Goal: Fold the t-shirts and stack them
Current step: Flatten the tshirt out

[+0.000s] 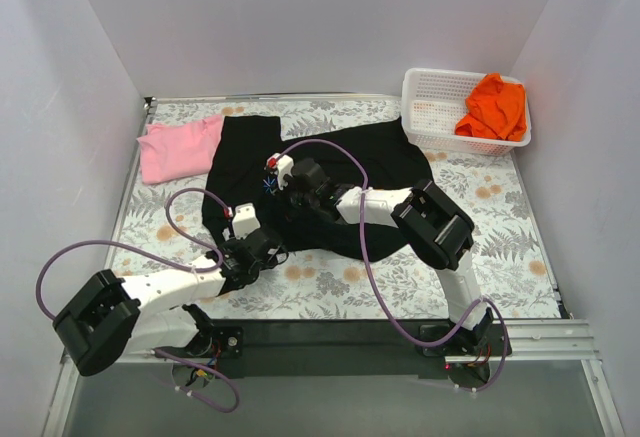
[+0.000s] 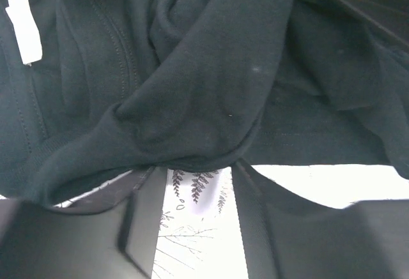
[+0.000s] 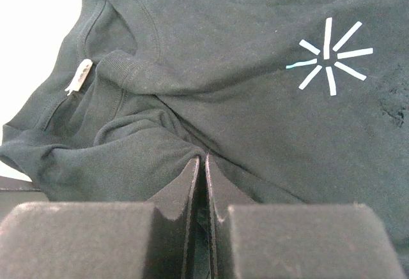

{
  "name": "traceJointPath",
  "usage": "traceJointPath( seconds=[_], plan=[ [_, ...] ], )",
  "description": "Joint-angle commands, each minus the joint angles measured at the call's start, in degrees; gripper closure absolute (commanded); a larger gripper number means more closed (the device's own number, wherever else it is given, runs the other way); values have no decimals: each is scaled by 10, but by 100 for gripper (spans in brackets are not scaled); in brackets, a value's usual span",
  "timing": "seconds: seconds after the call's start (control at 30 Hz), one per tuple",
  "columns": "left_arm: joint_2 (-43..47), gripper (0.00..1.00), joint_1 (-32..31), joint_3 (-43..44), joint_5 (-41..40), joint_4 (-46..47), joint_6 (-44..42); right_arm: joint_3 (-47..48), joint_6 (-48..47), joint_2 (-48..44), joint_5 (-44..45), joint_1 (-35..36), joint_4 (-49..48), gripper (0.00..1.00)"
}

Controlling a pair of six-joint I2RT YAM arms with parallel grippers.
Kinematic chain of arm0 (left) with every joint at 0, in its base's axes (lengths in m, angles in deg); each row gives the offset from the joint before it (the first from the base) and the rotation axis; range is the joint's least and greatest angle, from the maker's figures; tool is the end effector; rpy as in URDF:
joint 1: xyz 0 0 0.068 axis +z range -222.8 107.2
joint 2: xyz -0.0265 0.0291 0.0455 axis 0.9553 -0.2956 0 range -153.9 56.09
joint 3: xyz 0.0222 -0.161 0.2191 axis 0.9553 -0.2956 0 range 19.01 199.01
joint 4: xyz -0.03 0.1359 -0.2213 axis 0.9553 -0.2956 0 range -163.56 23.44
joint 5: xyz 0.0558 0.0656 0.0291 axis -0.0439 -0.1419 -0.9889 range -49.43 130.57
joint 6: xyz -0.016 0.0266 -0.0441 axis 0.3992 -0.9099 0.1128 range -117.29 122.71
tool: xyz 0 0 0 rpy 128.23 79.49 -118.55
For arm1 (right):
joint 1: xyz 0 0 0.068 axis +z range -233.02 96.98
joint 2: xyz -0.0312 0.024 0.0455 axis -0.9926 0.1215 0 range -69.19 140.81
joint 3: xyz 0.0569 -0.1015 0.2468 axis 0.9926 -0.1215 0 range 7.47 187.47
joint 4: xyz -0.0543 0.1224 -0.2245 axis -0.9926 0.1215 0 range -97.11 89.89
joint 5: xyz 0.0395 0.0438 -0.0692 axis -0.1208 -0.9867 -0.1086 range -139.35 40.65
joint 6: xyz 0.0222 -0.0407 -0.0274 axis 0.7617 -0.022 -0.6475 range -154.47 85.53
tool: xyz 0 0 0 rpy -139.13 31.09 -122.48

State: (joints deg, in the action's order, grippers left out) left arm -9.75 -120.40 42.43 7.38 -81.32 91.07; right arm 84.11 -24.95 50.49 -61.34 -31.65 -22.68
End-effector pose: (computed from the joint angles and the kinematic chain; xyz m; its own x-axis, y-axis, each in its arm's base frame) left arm 0.1422 -0.1267 0.1463 -0.4340 -0.7653 -0.4753 -0.5545 0.6427 -0.5286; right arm 0.2860 0.3696 0.1694 -0.4294 -0.2782 -0.8592 -0.8195 0.5198 0.2412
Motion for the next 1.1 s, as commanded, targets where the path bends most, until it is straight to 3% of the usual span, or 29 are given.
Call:
traceJointPath(
  seconds=[0.0,0.07,0.17,0.33,0.53,0.73,0.77,0.8,0.87,0.9,0.97,1.0,1.07],
  plan=[
    [-7,61,-1,10,-2,0,-1,-7,2,-28,-5,-3,-10,99],
    [-8,65,-1,11,-5,-3,1,-9,3,-30,-6,-3,-11,99],
    [-11,85,-1,13,-11,-3,4,-12,4,-30,-8,-3,-14,99],
    [-31,99,-1,24,-22,-11,10,-17,5,-30,-12,-3,-17,99],
    [-8,100,-2,33,-28,-24,6,-20,4,-30,-15,-3,-18,99],
    [127,100,-3,45,4,-55,-13,-31,1,-37,-12,-3,-17,96],
    [143,100,-3,46,15,-61,-13,-31,1,-37,-13,-3,-17,94],
    [168,100,-4,47,18,-66,-14,-32,1,-38,-15,-3,-17,81],
    [187,100,-4,51,29,-75,-13,-33,3,-42,-15,-2,-17,67],
    [201,100,-4,51,31,-77,-13,-33,3,-45,-15,-3,-17,52],
    [213,100,-4,53,30,-89,-12,-41,5,-59,-14,-2,-17,34],
    [220,100,-4,54,29,-94,-10,-47,5,-68,-13,-2,-17,16],
    [226,100,-4,55,26,-107,-7,-67,5,-103,-9,-3,-19,8]
  ],
)
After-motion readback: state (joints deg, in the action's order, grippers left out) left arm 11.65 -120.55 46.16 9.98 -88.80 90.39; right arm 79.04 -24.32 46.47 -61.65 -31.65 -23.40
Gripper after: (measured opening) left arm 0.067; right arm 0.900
